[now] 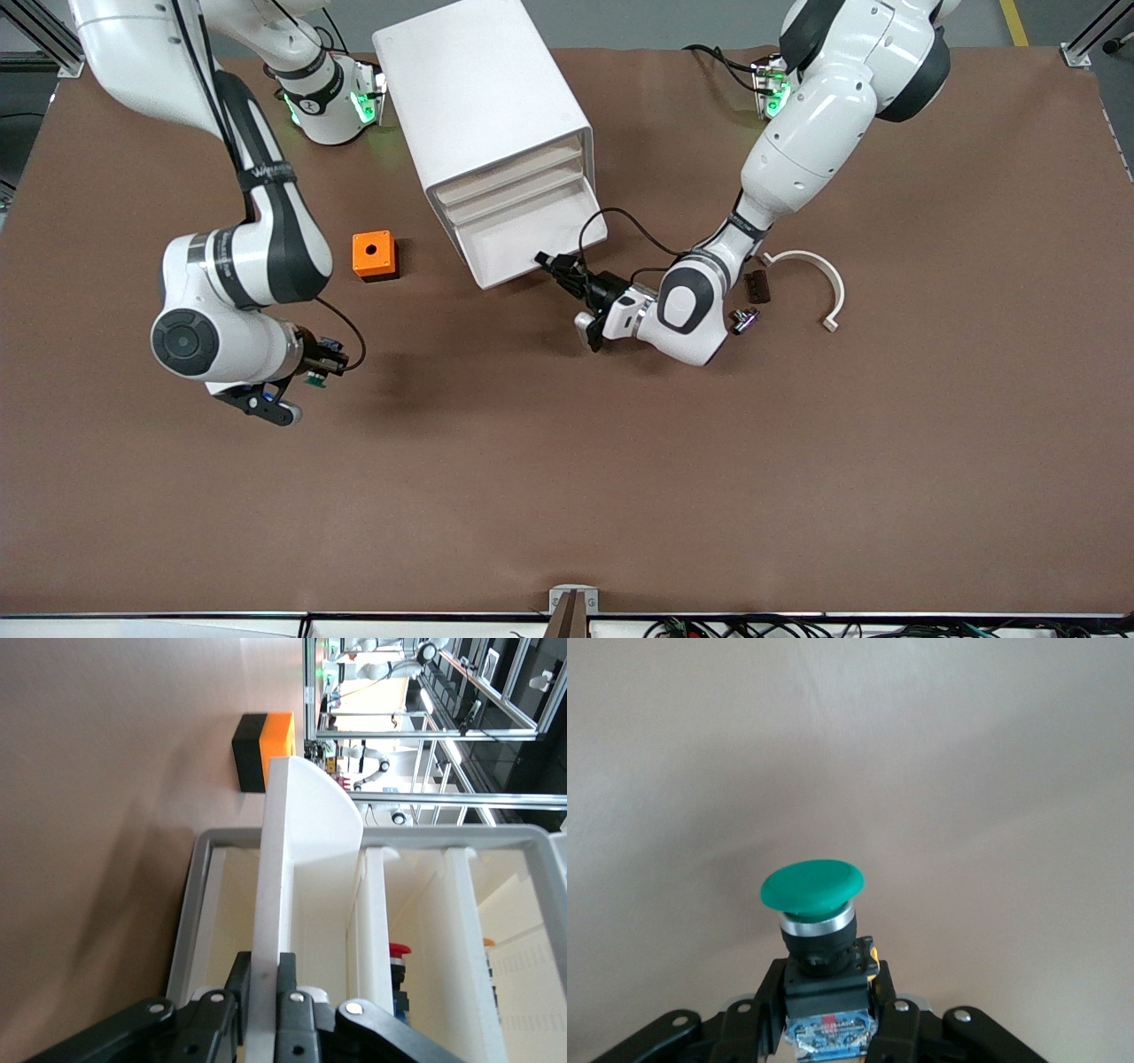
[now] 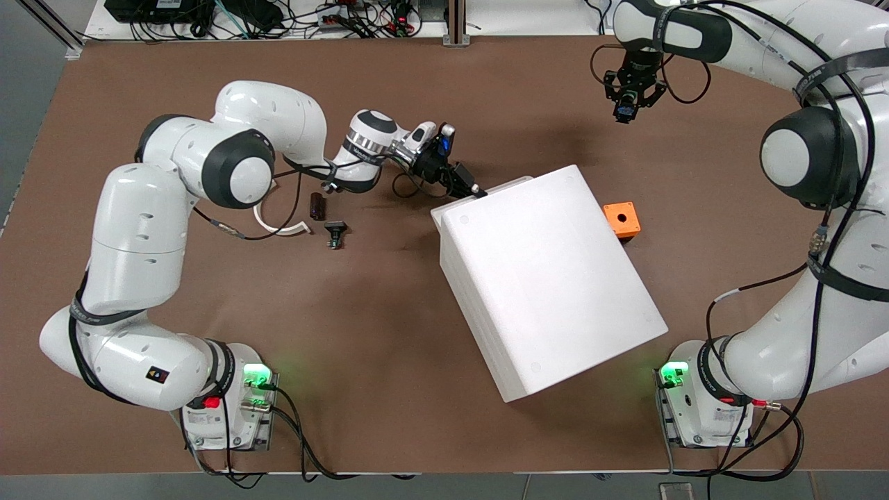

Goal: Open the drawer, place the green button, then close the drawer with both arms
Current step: 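Carry the green button into the open drawer and release it with the right gripper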

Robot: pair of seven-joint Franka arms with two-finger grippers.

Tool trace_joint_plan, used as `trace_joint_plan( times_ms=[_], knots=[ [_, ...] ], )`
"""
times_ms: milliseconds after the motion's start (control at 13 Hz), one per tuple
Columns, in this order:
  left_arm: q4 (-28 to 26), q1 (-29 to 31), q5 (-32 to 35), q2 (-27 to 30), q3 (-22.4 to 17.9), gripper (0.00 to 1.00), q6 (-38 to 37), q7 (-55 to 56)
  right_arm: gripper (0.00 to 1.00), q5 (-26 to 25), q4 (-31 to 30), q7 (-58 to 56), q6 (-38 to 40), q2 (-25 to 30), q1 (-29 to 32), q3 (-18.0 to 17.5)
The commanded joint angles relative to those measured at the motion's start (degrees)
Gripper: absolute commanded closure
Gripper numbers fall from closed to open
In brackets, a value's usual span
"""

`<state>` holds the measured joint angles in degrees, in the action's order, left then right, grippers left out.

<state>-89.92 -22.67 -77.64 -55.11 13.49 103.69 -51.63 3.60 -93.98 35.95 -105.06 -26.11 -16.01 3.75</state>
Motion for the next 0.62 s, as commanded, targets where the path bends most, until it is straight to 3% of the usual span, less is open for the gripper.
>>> trace_joint_plan(
  times_ms=[0,538],
  knots=[
    [2.20,1.83,1.60,-0.79,-0.30,0.86,0.46,2.59,0.82,-0.08,-1.20,10.59,3.19,3.52,-5.14,0.29],
    [3.43,4.12,5.39,-0.88,-0.74,0.85,0.37,6.54,0.82,1.49,-1.29,39.52,3.20,3.96,-19.74,0.12]
  ],
)
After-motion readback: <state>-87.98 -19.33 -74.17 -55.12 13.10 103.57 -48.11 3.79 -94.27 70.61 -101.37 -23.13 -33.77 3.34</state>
